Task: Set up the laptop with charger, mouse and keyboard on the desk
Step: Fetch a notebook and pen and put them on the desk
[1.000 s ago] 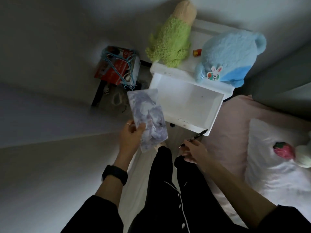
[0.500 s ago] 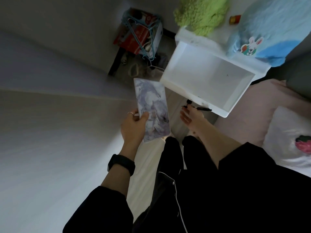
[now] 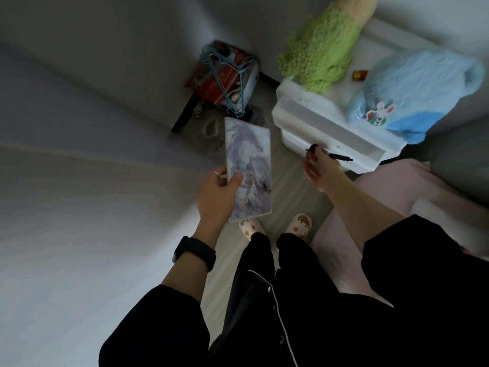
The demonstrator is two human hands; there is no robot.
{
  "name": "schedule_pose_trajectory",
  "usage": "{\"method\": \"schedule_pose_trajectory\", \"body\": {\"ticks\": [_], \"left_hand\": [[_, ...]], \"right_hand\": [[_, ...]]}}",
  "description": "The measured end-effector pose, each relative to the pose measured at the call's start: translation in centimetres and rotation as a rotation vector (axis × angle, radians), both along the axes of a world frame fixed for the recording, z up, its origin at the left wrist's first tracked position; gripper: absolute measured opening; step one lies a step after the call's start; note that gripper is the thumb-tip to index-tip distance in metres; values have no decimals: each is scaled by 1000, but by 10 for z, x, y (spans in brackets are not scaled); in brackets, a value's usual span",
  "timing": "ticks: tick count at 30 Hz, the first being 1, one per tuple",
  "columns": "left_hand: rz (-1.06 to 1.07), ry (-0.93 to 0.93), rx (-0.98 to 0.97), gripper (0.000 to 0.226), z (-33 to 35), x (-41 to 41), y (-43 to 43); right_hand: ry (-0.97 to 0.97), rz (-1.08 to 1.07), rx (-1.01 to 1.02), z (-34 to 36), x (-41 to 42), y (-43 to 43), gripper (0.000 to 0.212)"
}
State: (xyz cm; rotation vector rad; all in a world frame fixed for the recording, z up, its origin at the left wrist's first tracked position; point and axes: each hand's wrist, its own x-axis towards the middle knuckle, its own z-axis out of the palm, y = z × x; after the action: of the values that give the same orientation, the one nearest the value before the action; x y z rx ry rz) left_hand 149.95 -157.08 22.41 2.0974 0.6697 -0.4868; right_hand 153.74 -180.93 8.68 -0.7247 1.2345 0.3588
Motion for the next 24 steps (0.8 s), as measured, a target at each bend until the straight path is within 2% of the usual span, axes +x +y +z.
{"method": "schedule_pose_trajectory", "body": {"ticks": [5,10,12,15,18,21,24], "left_hand": [[-35,-6,36,30,2,-2,-11],[-32,-20,65,17,-4,-15,-2],[-30,-21,100,19,-7,-25,7],[-3,-4,145,23,-11,-41,15],[0,42,148,26,-8,-64,19],[-62,111,161,24,-7,-78,25],[-110,174,166,25,-5,-94,43]], "right_hand": [[74,105,-70,7,10,-11,18],[-2,-25,-82,6,23,-6,26],[-68,-2,-80,11,34,-7,25],[-71,18,-131,23,40,-8,23],[-56,156,-174,28,16,-4,25],[-49,307,-172,41,-20,8,17],[-66,532,-255,62,-58,36,16]]}}
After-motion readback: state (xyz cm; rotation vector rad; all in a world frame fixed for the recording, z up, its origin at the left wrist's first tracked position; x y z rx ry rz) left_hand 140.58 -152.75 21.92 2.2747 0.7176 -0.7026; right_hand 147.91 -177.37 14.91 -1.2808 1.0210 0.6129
